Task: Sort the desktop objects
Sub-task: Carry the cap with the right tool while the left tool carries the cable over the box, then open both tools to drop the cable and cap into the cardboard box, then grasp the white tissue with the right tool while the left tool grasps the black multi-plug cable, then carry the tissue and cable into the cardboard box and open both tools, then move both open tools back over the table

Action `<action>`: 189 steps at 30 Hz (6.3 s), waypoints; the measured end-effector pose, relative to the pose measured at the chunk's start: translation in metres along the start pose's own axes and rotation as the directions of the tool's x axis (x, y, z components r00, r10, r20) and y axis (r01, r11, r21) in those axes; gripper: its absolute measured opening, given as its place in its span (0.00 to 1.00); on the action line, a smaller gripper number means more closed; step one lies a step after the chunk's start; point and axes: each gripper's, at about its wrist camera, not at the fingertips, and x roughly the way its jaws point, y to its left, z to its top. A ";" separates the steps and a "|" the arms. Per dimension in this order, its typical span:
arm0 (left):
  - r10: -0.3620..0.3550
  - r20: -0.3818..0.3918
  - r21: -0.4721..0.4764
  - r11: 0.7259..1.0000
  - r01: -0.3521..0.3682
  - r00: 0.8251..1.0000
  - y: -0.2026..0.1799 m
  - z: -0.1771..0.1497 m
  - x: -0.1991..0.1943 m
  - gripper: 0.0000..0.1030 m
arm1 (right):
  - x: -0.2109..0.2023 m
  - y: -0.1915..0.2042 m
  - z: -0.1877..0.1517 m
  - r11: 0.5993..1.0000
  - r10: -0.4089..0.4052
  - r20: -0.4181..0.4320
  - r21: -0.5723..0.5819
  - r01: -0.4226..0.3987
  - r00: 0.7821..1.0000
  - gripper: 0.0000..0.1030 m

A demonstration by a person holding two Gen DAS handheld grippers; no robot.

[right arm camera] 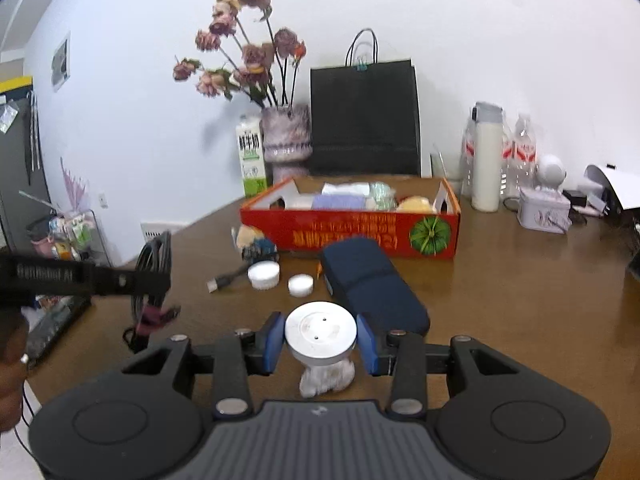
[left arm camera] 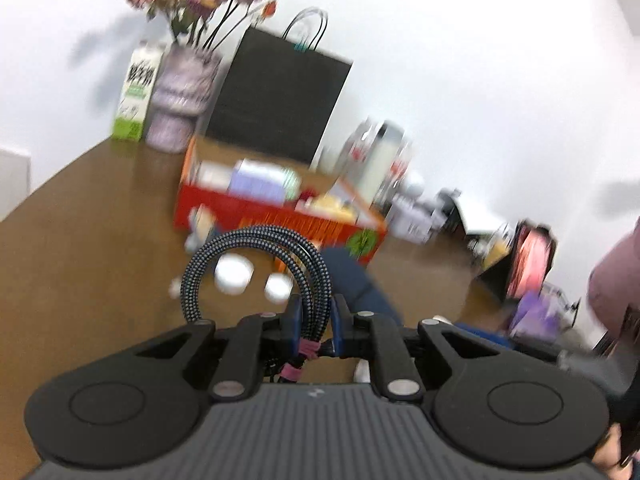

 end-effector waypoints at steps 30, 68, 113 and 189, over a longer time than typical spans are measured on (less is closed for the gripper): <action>0.133 -0.305 0.027 0.991 -0.131 0.943 0.082 0.178 0.294 0.52 | 0.342 -0.111 0.186 0.992 -0.010 -0.321 0.116 0.049 0.947 0.63; 0.442 -0.121 0.146 0.894 -0.424 0.889 0.030 -0.061 0.068 1.00 | 0.037 -0.031 -0.038 0.990 -0.114 -0.084 0.075 0.121 0.990 0.89; 0.186 0.132 0.164 0.965 -0.207 0.974 0.006 0.044 0.045 0.07 | 0.076 -0.017 -0.026 0.996 0.043 -0.162 0.090 -0.028 0.986 0.19; 0.207 -0.032 0.140 0.969 -0.201 0.978 0.008 -0.004 0.092 1.00 | 0.099 -0.057 0.034 0.994 -0.083 -0.142 0.063 0.093 0.986 0.82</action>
